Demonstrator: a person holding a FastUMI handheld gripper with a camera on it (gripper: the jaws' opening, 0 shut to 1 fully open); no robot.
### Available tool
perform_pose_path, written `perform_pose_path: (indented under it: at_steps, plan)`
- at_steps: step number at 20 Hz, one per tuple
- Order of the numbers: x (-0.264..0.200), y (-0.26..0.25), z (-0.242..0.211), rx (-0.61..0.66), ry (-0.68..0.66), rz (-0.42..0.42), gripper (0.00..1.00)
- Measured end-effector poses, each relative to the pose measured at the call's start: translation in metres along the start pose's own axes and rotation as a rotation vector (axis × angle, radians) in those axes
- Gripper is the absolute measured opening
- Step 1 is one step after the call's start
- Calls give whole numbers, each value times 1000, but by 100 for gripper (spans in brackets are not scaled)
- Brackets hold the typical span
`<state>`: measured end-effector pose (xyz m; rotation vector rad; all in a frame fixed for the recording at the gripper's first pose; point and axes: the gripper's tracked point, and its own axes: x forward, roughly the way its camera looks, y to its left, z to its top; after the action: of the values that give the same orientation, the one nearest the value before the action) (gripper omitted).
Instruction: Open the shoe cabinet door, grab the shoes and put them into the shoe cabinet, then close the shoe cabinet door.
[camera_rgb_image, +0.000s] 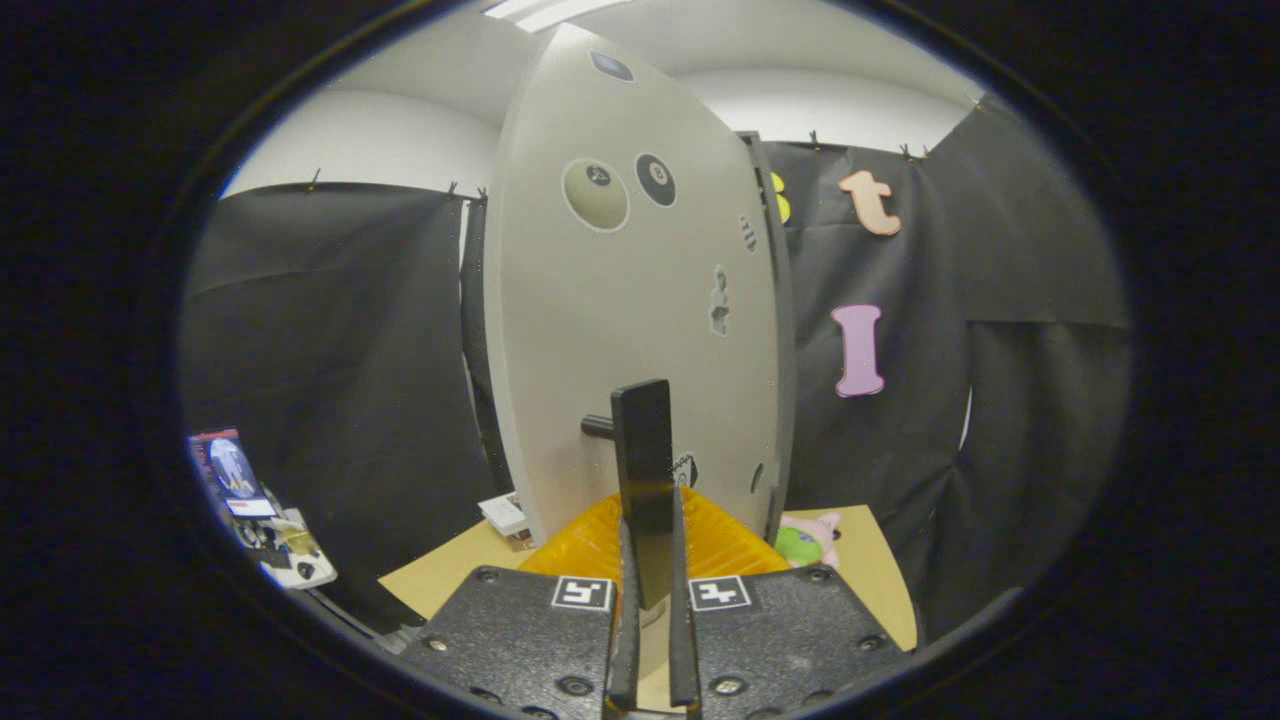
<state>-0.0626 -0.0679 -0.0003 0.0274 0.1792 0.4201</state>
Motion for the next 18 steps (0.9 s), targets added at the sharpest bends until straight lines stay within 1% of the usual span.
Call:
perform_pose_path:
  at_steps: [5,7,8,10,12,14,16,17,18]
  plan:
    - [-6,-58,2,-49,-35,-117,4]
    - [-16,-92,4,-49,-40,-187,4]
    - [-19,-109,6,-41,-50,-204,4]
    - [-16,-112,4,11,-48,-138,3]
    - [-21,-110,3,-23,-45,-124,4]
    - [-38,-110,3,-65,-43,-152,4]
    - [-70,-105,2,-71,-67,-203,5]
    - [-85,-100,1,-76,-91,-234,8]
    - [-101,-91,1,-80,-121,-254,16]
